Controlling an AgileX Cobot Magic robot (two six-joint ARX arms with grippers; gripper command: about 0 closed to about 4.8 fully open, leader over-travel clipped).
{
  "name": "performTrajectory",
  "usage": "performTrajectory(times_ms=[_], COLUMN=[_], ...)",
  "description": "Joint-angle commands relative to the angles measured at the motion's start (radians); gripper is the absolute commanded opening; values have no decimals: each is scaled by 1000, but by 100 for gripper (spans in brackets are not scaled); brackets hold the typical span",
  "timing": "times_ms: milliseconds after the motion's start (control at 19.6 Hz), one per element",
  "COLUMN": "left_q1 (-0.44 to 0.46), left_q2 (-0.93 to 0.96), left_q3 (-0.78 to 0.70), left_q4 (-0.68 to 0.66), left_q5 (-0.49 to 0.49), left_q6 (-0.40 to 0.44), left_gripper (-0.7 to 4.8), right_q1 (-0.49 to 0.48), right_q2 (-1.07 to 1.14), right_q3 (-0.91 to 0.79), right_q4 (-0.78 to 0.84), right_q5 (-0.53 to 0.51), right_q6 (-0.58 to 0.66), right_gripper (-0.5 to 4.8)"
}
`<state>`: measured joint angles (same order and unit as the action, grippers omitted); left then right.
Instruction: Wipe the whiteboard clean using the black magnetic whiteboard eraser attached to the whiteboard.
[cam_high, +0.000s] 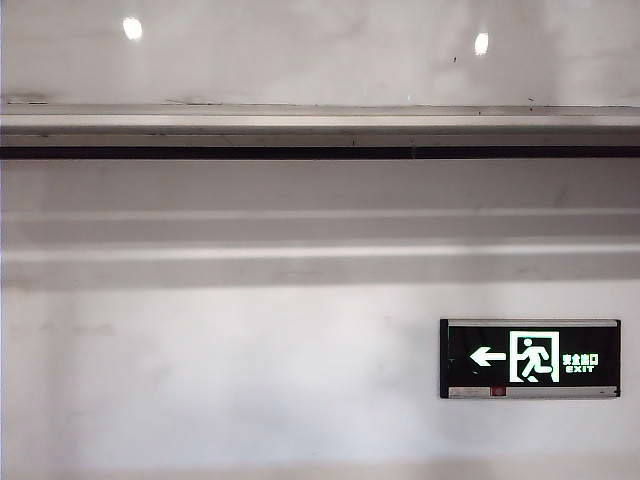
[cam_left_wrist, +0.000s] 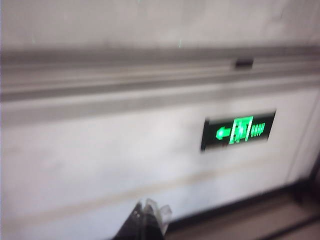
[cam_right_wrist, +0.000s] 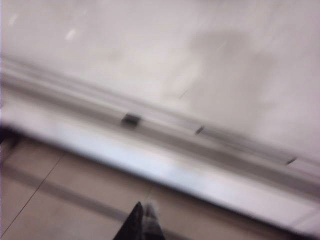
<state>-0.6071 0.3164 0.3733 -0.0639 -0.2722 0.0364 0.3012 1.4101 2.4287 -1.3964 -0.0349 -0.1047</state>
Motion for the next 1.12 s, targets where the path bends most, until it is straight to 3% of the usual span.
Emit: performTrajectory(times_ms=[51, 153, 305, 458, 662, 865, 1018, 1120], left_q1=[0, 0, 0, 0, 0, 0, 0, 0], left_q2=[1, 1, 1, 0, -3, -5, -5, -5], left_q3=[-40, -60, -61, -61, -61, -61, -61, -64], left_q4=[32, 52, 53, 55, 58, 54, 51, 52], left_q5=[-26, -42, -42, -38, 29, 148, 154, 154], left_q6=[-14, -14, -16, -50, -56, -45, -45, -44], left_gripper=[-6, -6, -6, -6, -6, -6, -6, -6], right_q1=[2, 2, 2, 2, 1, 1, 2, 2], right_q2=[-124, -253, -478, -747, -966, -1055, -1069, -1069], right_q3=[-212, -424, -783, -1252, -1698, -1943, -2002, -2002], right_q4=[39, 160, 483, 855, 1201, 1289, 1284, 1265], right_q5=[-47, -45, -46, -43, 58, 168, 127, 40], right_q6=[12, 21, 27, 48, 52, 53, 73, 169], right_gripper=[-6, -6, -6, -6, -5, 0, 0, 0])
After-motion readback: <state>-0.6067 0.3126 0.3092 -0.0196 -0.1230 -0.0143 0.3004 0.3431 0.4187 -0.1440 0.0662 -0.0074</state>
